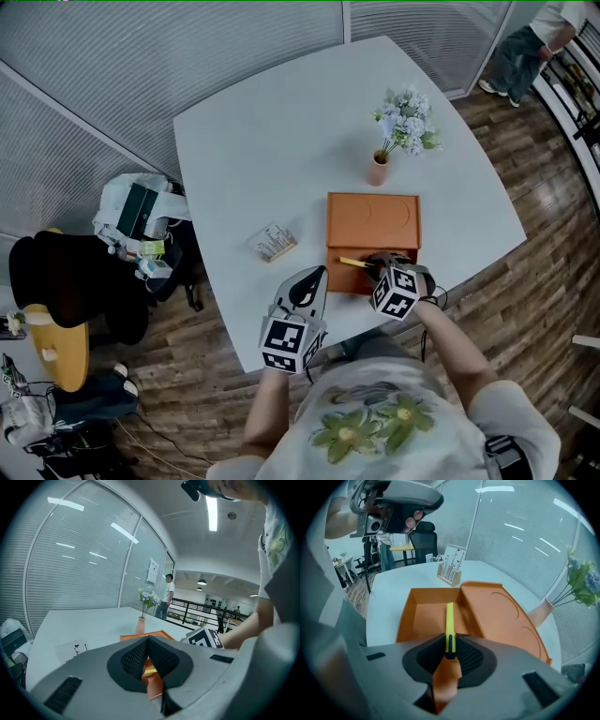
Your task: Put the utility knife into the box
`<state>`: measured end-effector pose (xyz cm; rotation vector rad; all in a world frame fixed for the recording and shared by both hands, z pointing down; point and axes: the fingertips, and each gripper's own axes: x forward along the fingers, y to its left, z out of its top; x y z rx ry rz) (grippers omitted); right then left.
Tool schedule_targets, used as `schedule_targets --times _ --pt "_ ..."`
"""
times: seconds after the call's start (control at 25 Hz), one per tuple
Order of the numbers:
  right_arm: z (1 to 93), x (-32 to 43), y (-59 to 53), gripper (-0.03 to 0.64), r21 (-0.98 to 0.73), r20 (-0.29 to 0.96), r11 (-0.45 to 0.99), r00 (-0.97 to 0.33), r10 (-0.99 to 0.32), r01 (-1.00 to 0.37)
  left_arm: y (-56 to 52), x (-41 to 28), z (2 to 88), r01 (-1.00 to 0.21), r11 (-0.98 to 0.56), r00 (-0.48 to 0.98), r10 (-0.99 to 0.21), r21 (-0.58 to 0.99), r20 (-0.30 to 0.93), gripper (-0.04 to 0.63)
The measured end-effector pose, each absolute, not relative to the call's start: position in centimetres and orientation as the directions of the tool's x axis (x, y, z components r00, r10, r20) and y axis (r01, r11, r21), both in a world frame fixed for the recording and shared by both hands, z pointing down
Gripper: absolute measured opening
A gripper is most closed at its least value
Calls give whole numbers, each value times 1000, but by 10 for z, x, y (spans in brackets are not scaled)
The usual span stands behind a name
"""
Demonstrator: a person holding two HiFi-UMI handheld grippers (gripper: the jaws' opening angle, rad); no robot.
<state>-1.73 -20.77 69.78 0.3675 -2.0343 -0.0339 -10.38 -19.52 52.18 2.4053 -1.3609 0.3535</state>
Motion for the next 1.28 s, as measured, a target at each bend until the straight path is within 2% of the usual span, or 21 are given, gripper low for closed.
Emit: schedule_targets --times 0.8,1.28 --pt "724 -16 -198 72 144 912 975 -361 -198 -171 -188 -103 522 -863 -475 503 -772 173 389 -5" --pt "721 -16 -194 75 129 907 972 -374 -196 -195 -184 -106 519 -864 -474 501 -777 168 381 -5"
